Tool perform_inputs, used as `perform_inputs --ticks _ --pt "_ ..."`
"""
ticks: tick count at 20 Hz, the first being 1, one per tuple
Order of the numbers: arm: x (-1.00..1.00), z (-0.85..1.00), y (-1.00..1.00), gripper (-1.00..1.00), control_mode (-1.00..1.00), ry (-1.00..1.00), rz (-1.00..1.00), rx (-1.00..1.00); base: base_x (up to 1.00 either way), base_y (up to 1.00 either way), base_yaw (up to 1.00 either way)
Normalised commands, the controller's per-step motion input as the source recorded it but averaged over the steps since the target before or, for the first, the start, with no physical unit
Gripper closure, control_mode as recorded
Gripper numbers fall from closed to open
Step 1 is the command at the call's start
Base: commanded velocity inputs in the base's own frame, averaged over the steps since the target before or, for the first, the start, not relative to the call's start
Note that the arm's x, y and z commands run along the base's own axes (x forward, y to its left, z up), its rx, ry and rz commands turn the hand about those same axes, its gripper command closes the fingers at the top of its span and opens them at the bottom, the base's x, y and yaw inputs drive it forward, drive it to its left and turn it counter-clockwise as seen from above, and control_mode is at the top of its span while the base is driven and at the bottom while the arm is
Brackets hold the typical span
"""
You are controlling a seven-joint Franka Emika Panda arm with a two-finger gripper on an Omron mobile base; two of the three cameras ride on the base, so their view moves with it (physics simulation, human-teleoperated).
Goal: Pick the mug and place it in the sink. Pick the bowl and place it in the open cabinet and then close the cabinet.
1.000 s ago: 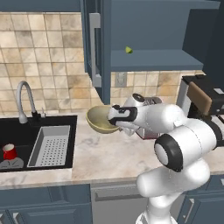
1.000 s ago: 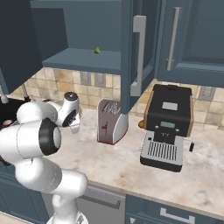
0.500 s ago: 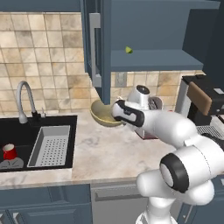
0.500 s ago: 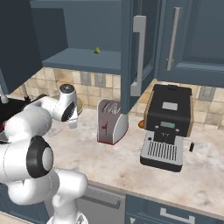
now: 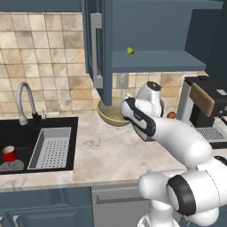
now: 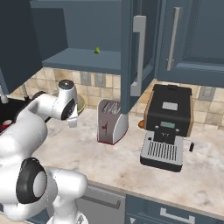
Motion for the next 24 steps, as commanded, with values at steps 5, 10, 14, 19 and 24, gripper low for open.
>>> perform_inputs --ticks 5,10,14,19,24 --pt "-0.52 0.26 -0.03 1.00 -1.00 0.00 0.00 0.00 0.00 0.00 0.00" --pt "-0.55 0.35 -0.14 1.00 -1.00 0.00 -0.06 -0.01 0.00 0.00 0.00" --pt "-0.46 0.34 -0.18 1.00 -1.00 0.00 -0.08 -0.04 0.00 0.00 0.00" --pt "-0.14 0.27 -0.06 1.00 -1.00 0.08 -0.07 -0.06 0.00 0.00 0.00" --pt "0.00 0.32 -0.04 1.00 -1.00 0.27 -0.15 -0.09 0.00 0.00 0.00"
